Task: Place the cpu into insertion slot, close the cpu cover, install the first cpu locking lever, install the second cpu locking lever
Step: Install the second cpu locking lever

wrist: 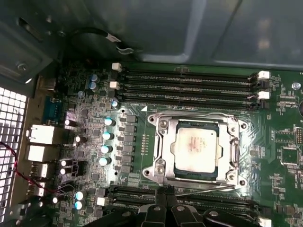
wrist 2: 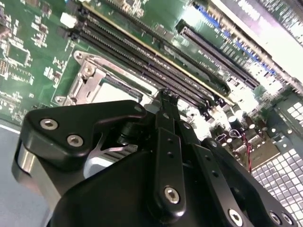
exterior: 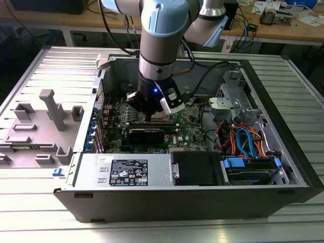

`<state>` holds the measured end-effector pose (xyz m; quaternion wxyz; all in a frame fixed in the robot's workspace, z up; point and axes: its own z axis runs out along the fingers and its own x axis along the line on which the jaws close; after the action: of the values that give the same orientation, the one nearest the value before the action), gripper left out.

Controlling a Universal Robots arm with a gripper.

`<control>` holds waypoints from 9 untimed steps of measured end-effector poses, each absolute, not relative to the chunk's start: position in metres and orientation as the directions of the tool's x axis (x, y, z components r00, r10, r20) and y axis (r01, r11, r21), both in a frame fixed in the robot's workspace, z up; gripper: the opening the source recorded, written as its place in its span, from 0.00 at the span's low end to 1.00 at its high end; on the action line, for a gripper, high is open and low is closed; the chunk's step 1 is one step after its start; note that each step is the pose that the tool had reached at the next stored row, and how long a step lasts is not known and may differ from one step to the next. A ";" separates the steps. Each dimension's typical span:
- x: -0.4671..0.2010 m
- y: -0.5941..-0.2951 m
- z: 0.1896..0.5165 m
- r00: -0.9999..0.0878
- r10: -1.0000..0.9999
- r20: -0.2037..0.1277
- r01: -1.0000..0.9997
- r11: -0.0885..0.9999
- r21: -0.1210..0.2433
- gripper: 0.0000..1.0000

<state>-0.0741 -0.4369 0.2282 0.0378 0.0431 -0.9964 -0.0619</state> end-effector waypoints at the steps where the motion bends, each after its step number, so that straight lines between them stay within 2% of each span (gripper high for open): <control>1: -0.075 -0.437 0.228 -0.993 -0.093 0.070 -0.083 0.988 0.133 0.11; 9: -0.080 -0.438 0.219 -0.992 -0.101 0.076 -0.089 0.986 0.142 0.11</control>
<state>-0.0800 -0.4383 0.2191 0.0415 0.0478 -0.9956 -0.0694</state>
